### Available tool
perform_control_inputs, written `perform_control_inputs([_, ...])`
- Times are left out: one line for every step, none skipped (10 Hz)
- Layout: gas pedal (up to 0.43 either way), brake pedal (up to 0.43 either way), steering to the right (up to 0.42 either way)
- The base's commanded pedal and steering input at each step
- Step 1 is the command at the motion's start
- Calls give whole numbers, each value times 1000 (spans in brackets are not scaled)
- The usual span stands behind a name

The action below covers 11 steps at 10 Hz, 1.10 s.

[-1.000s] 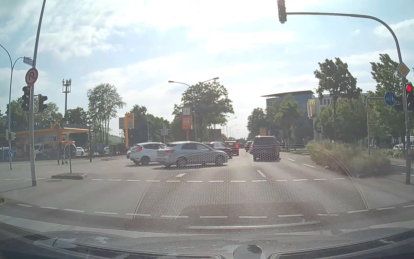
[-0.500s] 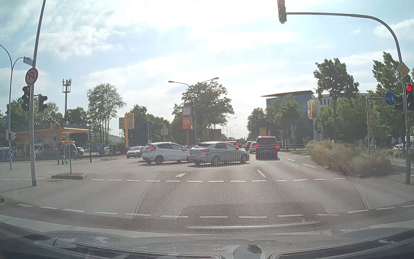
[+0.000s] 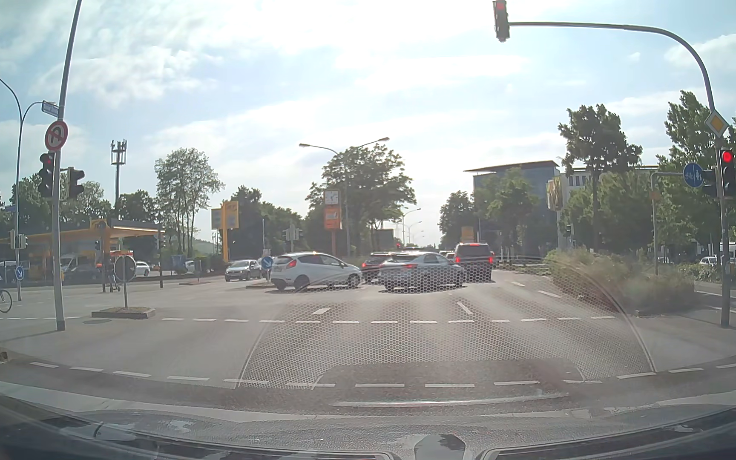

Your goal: Follow the waypoints while adhering to traffic rules and regulations

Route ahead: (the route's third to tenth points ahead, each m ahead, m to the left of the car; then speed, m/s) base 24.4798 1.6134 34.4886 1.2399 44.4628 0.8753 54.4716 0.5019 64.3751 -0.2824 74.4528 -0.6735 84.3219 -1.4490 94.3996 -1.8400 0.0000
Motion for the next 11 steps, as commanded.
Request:
perform_control_inputs([0,213,-9])
perform_control_inputs([0,213,-9])
perform_control_inputs([0,213,-9])
perform_control_inputs([0,213,-9])
perform_control_inputs([0,213,-9])
perform_control_inputs([0,213,-9])
perform_control_inputs([0,213,-9])
perform_control_inputs([0,213,-9])
perform_control_inputs([0,213,-9])
perform_control_inputs([0,213,-9])
perform_control_inputs([0,213,-9])
